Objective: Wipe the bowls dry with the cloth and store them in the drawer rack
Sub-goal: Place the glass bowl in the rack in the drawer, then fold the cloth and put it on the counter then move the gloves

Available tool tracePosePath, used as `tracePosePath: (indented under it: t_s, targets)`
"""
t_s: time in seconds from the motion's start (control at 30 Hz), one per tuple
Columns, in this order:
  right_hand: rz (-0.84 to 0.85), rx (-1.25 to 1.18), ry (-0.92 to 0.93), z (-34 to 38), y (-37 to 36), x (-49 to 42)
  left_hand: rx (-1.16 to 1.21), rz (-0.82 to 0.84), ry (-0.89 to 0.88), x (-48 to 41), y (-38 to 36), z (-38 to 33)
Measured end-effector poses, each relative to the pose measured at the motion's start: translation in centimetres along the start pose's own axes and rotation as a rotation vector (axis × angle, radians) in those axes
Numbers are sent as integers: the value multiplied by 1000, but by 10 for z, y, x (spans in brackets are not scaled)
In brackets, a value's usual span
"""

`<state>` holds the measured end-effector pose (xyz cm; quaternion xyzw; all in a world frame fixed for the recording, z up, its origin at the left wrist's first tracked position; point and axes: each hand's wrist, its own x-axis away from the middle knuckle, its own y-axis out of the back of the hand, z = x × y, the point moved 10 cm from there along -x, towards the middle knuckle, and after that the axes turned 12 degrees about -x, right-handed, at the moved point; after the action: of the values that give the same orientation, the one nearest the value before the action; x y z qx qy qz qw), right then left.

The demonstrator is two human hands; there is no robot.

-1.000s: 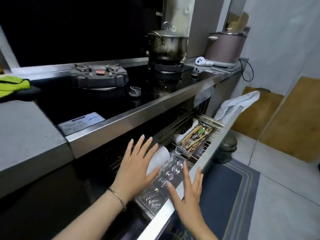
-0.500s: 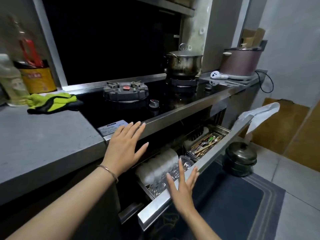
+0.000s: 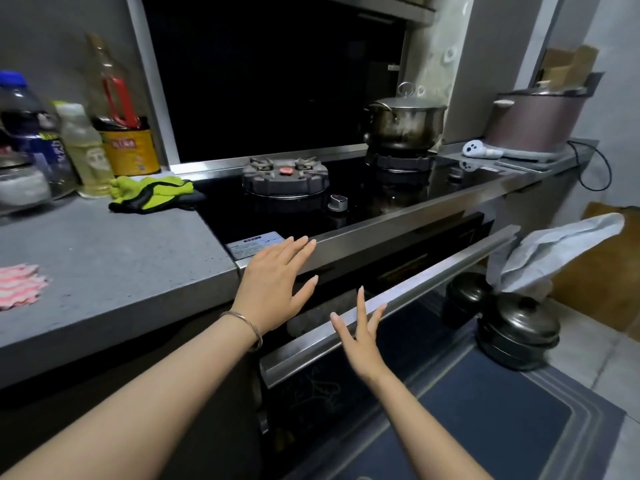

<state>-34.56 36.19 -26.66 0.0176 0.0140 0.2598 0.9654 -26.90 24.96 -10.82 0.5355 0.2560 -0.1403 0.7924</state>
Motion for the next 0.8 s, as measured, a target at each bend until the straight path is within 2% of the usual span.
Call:
tracePosePath:
  t_s: [0.27, 0.8]
  targets:
    - [103, -26, -61, 5, -17, -33, 21, -9, 7, 0, 0, 0]
    - [115, 7, -39, 6, -30, -56, 33, 40, 16, 0, -5, 1]
